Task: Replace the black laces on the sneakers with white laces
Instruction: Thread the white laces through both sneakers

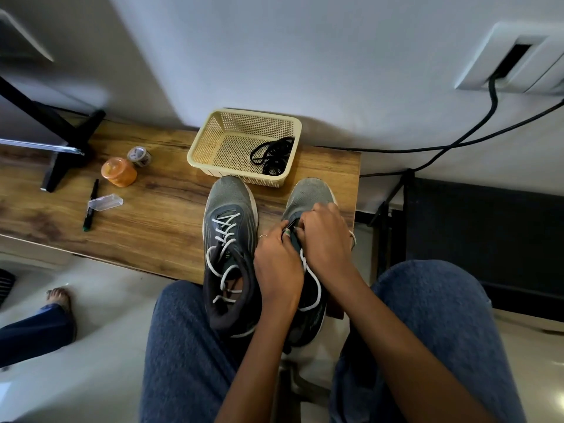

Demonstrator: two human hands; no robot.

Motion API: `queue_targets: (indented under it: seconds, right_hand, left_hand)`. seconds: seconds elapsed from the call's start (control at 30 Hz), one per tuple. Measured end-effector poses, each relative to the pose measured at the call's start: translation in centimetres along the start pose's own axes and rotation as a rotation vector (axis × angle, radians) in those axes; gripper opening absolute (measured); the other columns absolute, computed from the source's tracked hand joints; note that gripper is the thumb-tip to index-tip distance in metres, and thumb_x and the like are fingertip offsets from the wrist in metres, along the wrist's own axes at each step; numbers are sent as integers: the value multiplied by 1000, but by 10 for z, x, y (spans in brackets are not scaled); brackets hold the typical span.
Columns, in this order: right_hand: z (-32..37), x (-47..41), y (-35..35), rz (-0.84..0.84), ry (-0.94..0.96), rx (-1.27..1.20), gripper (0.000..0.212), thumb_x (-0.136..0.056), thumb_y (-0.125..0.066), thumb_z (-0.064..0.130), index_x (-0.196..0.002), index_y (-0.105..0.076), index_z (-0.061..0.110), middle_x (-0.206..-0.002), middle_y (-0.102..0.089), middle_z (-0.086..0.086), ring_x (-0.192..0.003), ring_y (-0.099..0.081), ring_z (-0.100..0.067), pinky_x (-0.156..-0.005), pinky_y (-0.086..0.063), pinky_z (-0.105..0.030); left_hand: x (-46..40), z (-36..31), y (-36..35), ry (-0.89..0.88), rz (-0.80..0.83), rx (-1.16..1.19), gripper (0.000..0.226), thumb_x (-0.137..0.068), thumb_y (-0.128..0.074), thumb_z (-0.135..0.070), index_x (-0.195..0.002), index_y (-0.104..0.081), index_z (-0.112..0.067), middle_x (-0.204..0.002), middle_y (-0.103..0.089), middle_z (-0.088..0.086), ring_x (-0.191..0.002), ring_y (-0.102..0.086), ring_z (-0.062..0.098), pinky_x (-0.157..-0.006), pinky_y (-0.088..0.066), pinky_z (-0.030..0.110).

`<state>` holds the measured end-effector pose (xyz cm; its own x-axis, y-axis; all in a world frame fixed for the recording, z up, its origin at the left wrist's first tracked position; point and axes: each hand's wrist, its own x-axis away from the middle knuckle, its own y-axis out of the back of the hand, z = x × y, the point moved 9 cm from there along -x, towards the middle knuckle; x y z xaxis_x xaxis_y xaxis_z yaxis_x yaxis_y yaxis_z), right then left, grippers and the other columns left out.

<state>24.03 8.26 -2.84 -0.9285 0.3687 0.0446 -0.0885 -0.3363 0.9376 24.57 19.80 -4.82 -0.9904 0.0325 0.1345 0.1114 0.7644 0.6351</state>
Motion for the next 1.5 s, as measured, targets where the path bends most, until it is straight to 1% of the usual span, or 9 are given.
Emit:
queue_targets:
  seconds: [0.17,0.3,0.47,0.63,0.73,0.93,1.13,1.27,1.5]
  right_hand:
    - [-10,-6,-13,68,-88,-134,17,-93,-56,14,-87,-71,8,-89,-65,-7,-88,-58,-23,-66,-45,-32]
    - [-15,-4,-16,22,-173,-273,18,-90,-61,17,-78,-71,9,-76,-67,-8,-76,-60,-22,-62,-47,-34]
    - [-14,-1,-13,-26,-183,-371,21,-91,-60,17,-75,-70,7,-77,-67,-8,-76,-59,-22,-68,-47,-39]
    - [-18,6,-15,-113,-229,-531,16,-89,-62,12,-76,-71,10,-75,-69,-3,-73,-61,-17,-66,-43,-32]
    - [-24,8,-19,-121,-287,-596,14,-88,-63,13,-76,-71,14,-75,-69,1,-72,-62,-13,-66,-46,-31]
    - [-28,8,-22,-73,-324,-590,10,-88,-65,15,-85,-74,18,-83,-72,3,-79,-64,-12,-63,-43,-25]
    - [-23,9,-15,-141,-267,-571,12,-88,-62,11,-85,-74,12,-82,-72,-2,-77,-65,-16,-71,-46,-31]
    - [-16,9,-9,-211,-149,-497,15,-86,-60,7,-76,-71,7,-74,-70,-6,-70,-63,-21,-67,-47,-38]
    - [-26,13,-9,-241,-216,-646,9,-82,-67,7,-79,-65,15,-71,-62,11,-66,-58,-3,-59,-42,-12]
  left_hand:
    - [0,1,0,-14,-14,8,32,-97,-45,-11,-123,-64,-15,-114,-64,5,-105,-60,19,-90,-43,28]
    - [0,2,1,-12,-16,16,33,-97,-45,-11,-124,-64,-15,-116,-64,6,-107,-59,20,-90,-42,27]
    - [0,1,1,-18,-17,10,33,-97,-45,-10,-124,-63,-15,-118,-64,5,-108,-59,17,-90,-40,21]
    - [0,-2,3,-44,-20,9,32,-97,-46,-9,-123,-64,-14,-118,-65,5,-108,-59,19,-95,-44,29]
    - [0,-1,3,-47,-18,-1,32,-97,-46,-10,-123,-64,-15,-118,-65,5,-107,-59,18,-93,-43,27]
    - [0,0,2,-46,-12,-12,31,-97,-48,-10,-122,-65,-16,-117,-65,3,-106,-59,16,-85,-37,15]
    - [2,-6,4,-100,4,-44,32,-96,-49,-9,-123,-64,-16,-117,-65,2,-108,-58,18,-93,-43,28]
    - [4,-10,5,-145,-2,-81,32,-96,-49,-10,-124,-64,-15,-113,-66,3,-106,-58,17,-90,-45,27]
    - [5,-14,8,-185,-8,-79,31,-95,-49,-7,-122,-64,-13,-111,-66,4,-103,-59,19,-89,-46,30]
